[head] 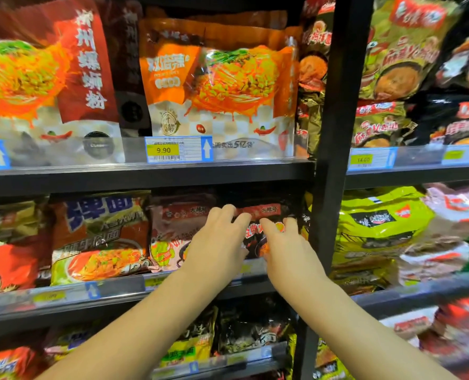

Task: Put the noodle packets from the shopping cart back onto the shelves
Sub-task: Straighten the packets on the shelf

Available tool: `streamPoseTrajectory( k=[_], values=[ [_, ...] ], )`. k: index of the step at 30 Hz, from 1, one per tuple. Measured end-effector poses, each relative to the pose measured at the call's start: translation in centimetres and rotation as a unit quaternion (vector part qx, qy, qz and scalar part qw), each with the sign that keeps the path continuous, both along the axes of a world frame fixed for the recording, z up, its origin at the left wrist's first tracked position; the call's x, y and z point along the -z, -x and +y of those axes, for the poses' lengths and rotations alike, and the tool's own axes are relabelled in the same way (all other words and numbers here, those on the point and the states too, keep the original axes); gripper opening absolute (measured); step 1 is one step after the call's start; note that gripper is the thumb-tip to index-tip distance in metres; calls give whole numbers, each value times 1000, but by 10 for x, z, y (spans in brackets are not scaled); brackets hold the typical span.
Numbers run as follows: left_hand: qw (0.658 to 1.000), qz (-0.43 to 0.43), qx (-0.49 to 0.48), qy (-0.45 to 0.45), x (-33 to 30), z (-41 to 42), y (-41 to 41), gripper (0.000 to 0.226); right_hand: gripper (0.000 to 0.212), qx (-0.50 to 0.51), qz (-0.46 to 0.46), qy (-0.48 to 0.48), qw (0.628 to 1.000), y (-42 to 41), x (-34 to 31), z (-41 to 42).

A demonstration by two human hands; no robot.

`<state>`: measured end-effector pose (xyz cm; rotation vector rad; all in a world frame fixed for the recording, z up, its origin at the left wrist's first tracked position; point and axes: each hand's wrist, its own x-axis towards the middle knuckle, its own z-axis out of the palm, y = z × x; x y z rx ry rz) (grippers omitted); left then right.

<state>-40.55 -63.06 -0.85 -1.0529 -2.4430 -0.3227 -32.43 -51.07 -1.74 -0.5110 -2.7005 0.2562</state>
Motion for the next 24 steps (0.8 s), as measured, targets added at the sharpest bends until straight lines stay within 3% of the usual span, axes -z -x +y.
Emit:
streamPoseTrajectory(
  k=[5, 12, 20, 24],
  values=[
    [999, -32, -32, -12, -1, 7, 11, 61, 70, 3, -7, -6, 1000, 12, -13, -2],
    [998, -40, -58, 6, -7, 17, 21, 37, 52, 30, -17, -63, 997, 36, -10, 6],
    [997, -50, -59, -2, -4, 17, 21, 43, 62, 8, -7, -45, 999, 35, -8, 13],
    [998, -53, -29, -6, -3, 4, 16, 56, 62, -4, -14, -39, 999, 28, -11, 9]
  ],
)
